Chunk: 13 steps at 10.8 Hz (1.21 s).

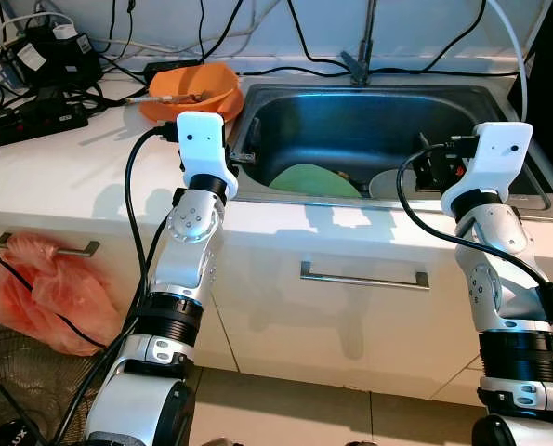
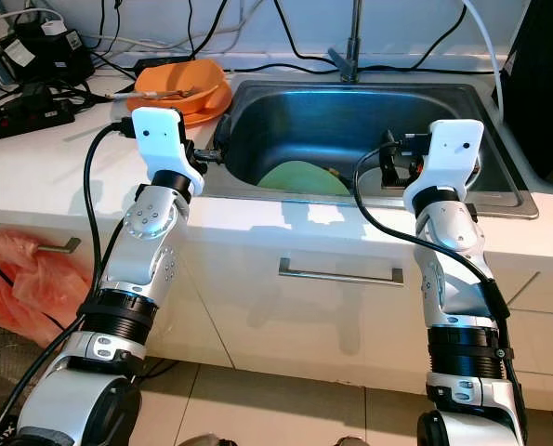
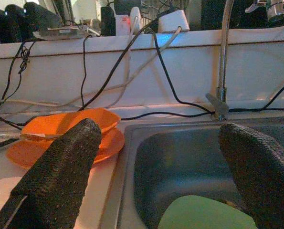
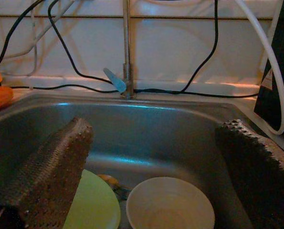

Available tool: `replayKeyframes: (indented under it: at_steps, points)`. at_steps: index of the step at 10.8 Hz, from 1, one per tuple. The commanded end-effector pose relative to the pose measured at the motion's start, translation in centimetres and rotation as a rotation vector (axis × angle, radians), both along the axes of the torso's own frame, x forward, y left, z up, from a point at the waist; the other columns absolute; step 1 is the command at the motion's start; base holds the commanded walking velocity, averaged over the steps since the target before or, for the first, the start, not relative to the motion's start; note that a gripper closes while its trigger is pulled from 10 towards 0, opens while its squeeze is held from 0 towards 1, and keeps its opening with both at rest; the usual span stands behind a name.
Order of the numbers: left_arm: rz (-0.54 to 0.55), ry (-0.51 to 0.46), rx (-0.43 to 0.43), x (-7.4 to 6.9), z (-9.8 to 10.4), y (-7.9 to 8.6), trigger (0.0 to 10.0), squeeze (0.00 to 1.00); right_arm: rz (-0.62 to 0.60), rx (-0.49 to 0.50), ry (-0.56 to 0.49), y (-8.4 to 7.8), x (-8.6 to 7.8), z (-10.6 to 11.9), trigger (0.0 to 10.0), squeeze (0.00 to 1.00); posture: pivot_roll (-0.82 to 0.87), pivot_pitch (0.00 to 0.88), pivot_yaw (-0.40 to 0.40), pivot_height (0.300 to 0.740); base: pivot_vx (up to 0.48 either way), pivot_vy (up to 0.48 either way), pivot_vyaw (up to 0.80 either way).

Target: Kitchen organization

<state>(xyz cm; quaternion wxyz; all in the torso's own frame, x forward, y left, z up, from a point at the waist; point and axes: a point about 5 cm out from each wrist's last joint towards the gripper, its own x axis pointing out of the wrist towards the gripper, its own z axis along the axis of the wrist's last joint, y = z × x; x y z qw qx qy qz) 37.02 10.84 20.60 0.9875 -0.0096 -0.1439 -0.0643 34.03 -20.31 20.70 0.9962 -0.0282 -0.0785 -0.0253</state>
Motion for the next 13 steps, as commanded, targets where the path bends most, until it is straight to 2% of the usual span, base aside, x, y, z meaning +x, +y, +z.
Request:
replayKeyframes:
  at_steps: [1,8,11,13]
  points:
    - [0.011,-0.003,0.008,0.0,0.0,0.2,10.0,0.00,0.013,-0.005,-0.007,0.3,-0.1,0.0,10.0,0.00,-0.03,0.000,0.075,0.740,0.000,0.000,0.00]
    - [0.030,-0.020,0.008,0.1,0.4,0.6,10.0,0.00,0.033,0.025,-0.021,0.5,0.0,0.2,10.0,0.00,-0.02,0.000,0.076,0.740,0.000,0.000,0.00]
    - [0.123,-0.063,-0.006,-0.3,0.9,1.9,10.0,0.00,0.018,0.023,-0.018,0.3,0.0,0.3,10.0,0.00,-0.03,0.000,0.071,0.740,0.000,0.000,0.00]
    - [0.147,-0.050,-0.012,-0.6,0.1,2.2,10.0,0.00,0.006,0.006,-0.043,-0.2,0.1,0.8,10.0,0.00,-0.03,0.000,0.053,0.740,0.000,0.000,0.00]
